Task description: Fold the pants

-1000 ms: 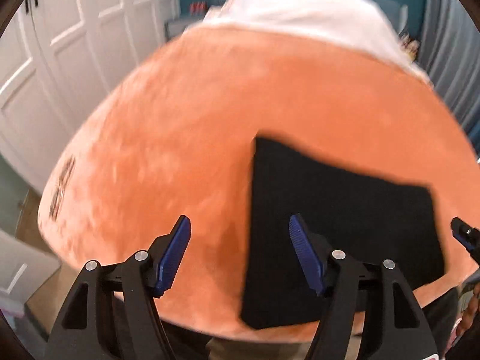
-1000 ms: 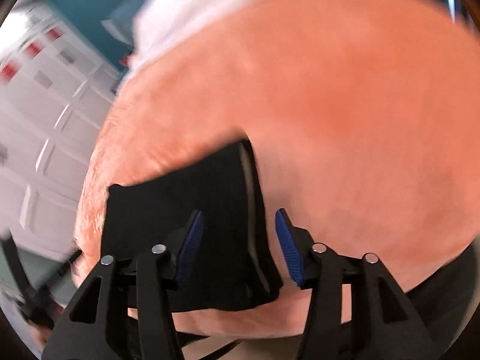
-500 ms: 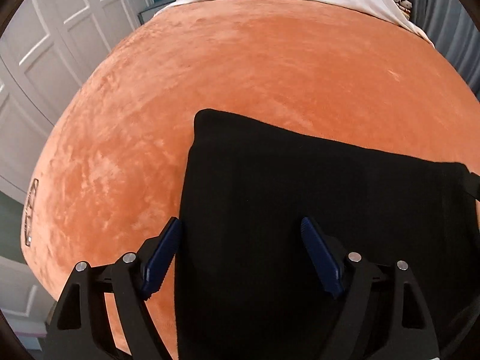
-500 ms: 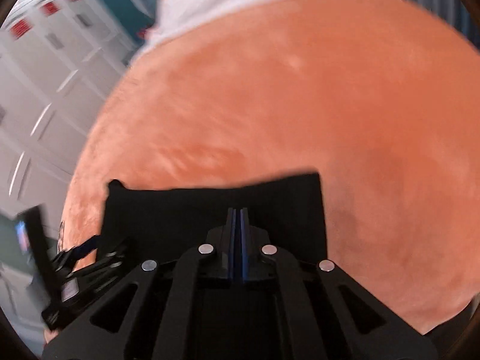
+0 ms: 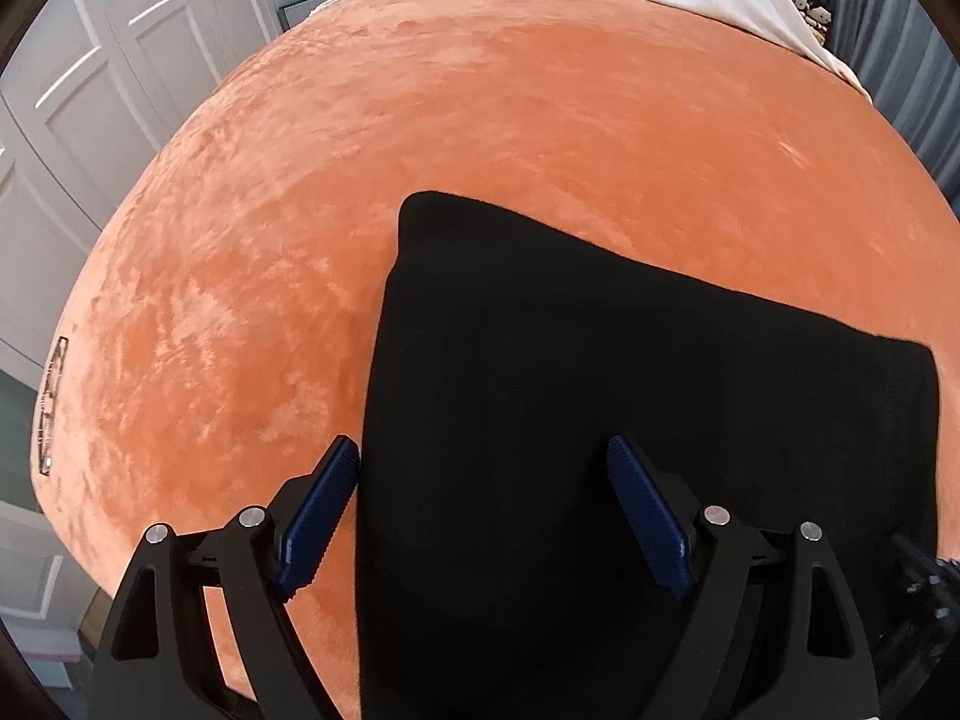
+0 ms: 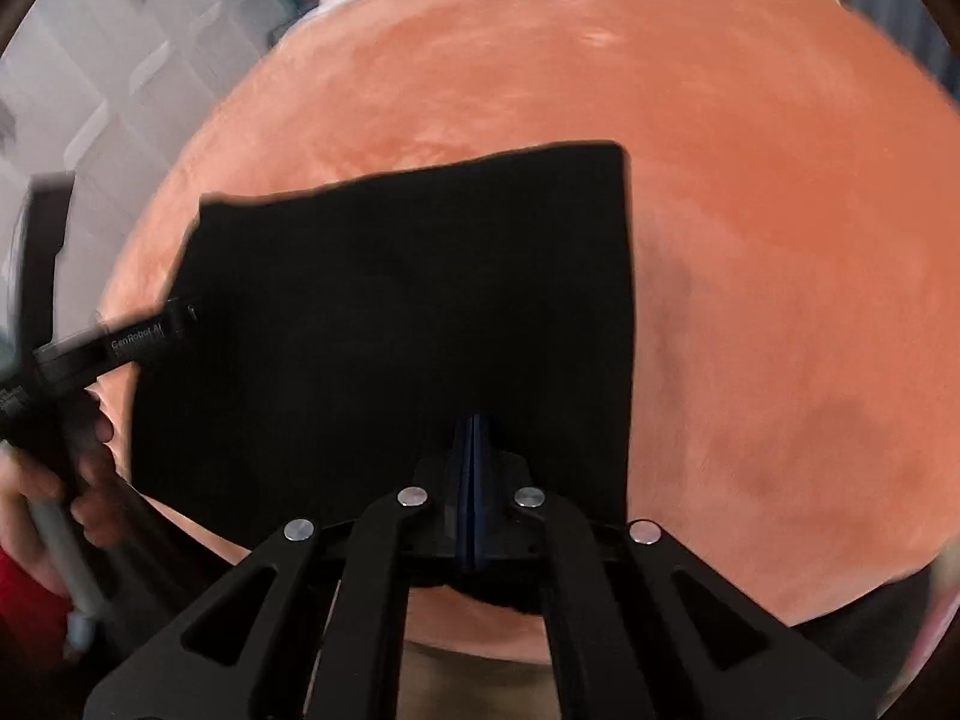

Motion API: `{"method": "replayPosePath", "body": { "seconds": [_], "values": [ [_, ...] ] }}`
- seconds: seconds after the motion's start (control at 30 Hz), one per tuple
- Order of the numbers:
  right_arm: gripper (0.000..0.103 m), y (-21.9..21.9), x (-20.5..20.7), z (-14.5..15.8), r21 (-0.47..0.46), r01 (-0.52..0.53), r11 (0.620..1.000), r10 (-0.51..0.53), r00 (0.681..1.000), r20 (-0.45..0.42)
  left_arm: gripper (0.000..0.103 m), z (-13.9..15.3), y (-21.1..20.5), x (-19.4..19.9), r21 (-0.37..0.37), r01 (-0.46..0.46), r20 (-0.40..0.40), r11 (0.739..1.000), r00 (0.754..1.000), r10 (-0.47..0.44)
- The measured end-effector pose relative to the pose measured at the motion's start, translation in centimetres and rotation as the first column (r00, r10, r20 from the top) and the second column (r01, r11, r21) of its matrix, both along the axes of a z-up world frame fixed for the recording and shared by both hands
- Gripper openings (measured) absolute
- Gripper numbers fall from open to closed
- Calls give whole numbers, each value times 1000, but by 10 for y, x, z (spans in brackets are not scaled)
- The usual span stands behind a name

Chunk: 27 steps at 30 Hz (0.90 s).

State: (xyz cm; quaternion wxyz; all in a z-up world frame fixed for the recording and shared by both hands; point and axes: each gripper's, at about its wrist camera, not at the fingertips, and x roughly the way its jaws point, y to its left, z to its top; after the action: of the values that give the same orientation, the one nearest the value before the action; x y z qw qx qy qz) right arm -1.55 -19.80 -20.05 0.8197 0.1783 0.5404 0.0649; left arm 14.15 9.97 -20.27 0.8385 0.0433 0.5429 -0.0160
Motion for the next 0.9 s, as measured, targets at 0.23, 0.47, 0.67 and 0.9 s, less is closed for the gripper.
{"method": "replayPosePath", "body": {
  "seconds": [0.23, 0.47, 0.67, 0.9],
  "values": [
    [5, 46, 6, 51, 33, -128, 991, 125, 989, 80, 83, 35, 24, -21, 17, -19, 48, 1000, 999, 18],
    [5, 140, 45, 63, 52, -332, 942, 326, 940, 102, 84, 73, 120, -62, 76, -197, 103, 977, 977, 189],
    [5, 221, 52, 14, 7, -448, 894, 448, 894, 28, 84, 80, 190, -94, 107, -324, 110, 940, 943, 313],
    [6, 228, 53, 39, 3, -442, 897, 440, 895, 65, 84, 81, 165, -99, 134, -255, 119, 958, 964, 240]
  ]
}}
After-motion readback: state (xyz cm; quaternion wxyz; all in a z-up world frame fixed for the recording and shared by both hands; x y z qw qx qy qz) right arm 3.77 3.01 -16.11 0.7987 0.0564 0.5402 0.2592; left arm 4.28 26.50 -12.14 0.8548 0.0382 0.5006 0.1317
